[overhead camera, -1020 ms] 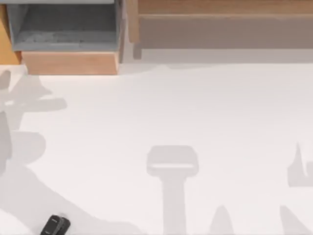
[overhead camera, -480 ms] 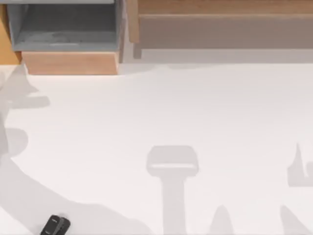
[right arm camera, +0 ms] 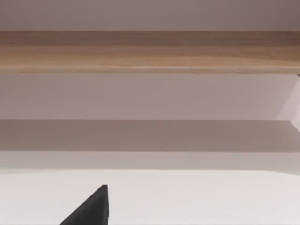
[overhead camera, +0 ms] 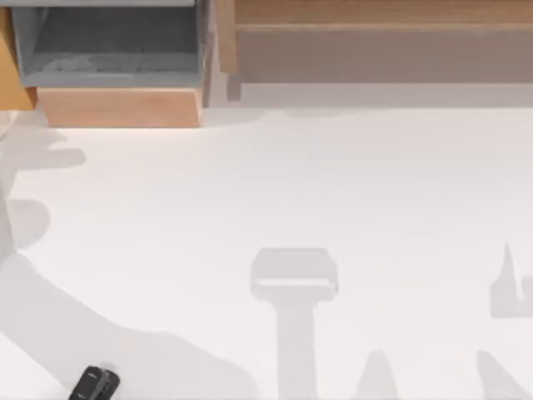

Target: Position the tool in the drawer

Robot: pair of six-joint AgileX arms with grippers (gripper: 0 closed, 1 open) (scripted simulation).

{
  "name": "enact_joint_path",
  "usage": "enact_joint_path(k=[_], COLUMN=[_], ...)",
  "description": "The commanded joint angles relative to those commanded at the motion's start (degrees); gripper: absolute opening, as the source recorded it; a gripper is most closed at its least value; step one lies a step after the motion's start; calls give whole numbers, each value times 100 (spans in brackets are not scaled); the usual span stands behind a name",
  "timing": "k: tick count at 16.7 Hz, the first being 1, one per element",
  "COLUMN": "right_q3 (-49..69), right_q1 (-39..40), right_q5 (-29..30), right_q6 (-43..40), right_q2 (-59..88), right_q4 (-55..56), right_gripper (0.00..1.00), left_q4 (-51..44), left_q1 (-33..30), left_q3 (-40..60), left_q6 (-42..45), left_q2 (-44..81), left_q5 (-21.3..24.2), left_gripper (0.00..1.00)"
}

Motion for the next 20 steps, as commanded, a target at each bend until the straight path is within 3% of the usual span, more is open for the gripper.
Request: enact_joint_path(k=[3, 16, 20], right_q3=[0, 0, 0], right_q1=[0, 0, 0], right_q5=[0, 0, 0], right_q6=[0, 0, 0], right_q2=[0, 0, 0], right_q4=[0, 0, 0], right_gripper=[100, 100, 100], left_q4=[-4, -4, -4], left_q1=[-2, -2, -2], left_q3=[8, 8, 8], left_q6=[0, 0, 0], left_q2=[4, 4, 4], left_q5=[-2, -2, -2], left_gripper=[100, 2, 0])
